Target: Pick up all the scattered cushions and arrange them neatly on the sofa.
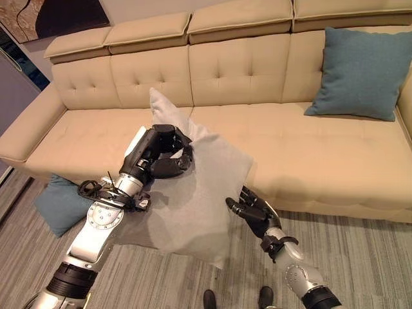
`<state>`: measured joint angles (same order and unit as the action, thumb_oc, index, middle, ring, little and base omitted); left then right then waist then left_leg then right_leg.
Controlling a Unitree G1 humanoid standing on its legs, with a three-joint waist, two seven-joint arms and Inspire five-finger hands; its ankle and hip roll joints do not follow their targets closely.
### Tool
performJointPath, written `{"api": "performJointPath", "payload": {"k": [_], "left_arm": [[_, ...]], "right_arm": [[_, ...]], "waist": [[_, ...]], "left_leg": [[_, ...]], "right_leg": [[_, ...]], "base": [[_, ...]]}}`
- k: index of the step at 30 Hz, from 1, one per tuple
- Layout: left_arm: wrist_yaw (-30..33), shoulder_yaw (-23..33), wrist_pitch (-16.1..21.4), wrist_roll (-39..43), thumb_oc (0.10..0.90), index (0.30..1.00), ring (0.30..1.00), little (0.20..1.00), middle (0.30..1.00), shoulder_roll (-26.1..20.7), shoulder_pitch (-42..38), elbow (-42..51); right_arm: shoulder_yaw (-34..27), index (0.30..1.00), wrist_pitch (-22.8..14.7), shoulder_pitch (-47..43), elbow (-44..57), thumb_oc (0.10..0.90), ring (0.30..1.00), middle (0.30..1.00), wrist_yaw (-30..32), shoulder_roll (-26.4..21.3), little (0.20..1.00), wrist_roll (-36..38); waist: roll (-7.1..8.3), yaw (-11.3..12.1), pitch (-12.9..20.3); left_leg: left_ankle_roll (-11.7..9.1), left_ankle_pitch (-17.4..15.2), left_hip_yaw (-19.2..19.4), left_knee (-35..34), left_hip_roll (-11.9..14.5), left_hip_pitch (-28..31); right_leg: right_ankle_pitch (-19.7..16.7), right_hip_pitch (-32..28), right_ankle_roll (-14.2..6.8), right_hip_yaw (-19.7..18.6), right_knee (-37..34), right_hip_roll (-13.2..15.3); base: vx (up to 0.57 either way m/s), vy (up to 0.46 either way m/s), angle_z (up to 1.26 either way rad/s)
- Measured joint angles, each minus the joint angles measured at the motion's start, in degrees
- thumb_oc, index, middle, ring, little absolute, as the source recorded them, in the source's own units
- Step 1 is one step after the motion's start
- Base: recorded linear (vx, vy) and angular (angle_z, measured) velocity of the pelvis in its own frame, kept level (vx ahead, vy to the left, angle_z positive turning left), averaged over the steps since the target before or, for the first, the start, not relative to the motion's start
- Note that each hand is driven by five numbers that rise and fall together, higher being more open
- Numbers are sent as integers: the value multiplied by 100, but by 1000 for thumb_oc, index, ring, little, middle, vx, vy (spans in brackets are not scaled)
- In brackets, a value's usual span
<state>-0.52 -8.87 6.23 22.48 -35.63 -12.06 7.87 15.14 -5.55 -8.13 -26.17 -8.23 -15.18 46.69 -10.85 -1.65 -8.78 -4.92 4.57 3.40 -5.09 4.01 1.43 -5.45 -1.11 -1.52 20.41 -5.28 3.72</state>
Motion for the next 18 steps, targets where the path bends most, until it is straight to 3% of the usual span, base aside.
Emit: {"api": "performJointPath", "payload": {"k": [3,5,8,10,13,15,17,18], "left_arm": [[25,-2,0,-1,400,300,300,300,300,98,10,-8],[101,101,109,-1,400,300,300,300,300,487,319,-35],[135,113,96,0,400,300,300,300,300,649,549,-181],[182,240,111,2,400,300,300,300,300,1203,998,-317],[240,145,74,-4,400,300,300,300,300,1459,1380,-748],[301,-50,80,-17,400,300,300,300,300,1823,1493,-1349],[367,-335,-163,-88,400,300,300,300,300,1780,1690,-1752],[375,-419,-162,-122,400,300,300,300,300,1801,1671,-1807]], "right_arm": [[-62,300,-13,-3,35,400,300,300,15,-5,300,42],[-185,300,-10,180,266,400,300,300,32,-25,300,36],[-317,300,-10,216,282,400,300,300,137,-63,300,-58],[-390,300,-9,456,414,400,300,300,171,-67,300,-231],[-495,300,20,643,454,400,300,300,381,-322,300,-876],[-600,300,112,743,582,400,300,300,601,-629,300,-1736],[-841,300,123,1151,926,400,300,300,922,-459,300,-2373],[-883,300,120,1258,931,400,300,300,994,-432,300,-2423]], "waist": [[80,26,80],[134,23,156],[206,3,192],[263,-39,296],[350,-96,352],[420,-108,389],[709,-283,425],[770,-401,445]], "left_leg": [[0,0,2,0,3,-9],[0,0,13,1,1,-17],[0,0,30,1,9,-16],[1,-1,41,0,11,-17],[1,-1,64,1,23,-11],[15,-11,75,0,40,-9],[19,-13,203,1,166,6],[17,-13,242,4,212,29]], "right_leg": [[5,12,1,-3,0,-5],[12,25,-7,-13,0,-4],[12,32,-8,-24,0,-12],[21,35,-18,-31,-1,-13],[18,45,-17,-58,0,-29],[48,58,-55,-92,-2,-48],[70,107,-8,-217,-2,-183],[81,115,6,-257,-2,-229]], "base": [[0,0,0],[0,0,0],[-3,-2,-1],[0,0,0],[-22,-36,-5],[-35,-71,-10],[-27,-102,-31],[-32,-121,-38]]}}
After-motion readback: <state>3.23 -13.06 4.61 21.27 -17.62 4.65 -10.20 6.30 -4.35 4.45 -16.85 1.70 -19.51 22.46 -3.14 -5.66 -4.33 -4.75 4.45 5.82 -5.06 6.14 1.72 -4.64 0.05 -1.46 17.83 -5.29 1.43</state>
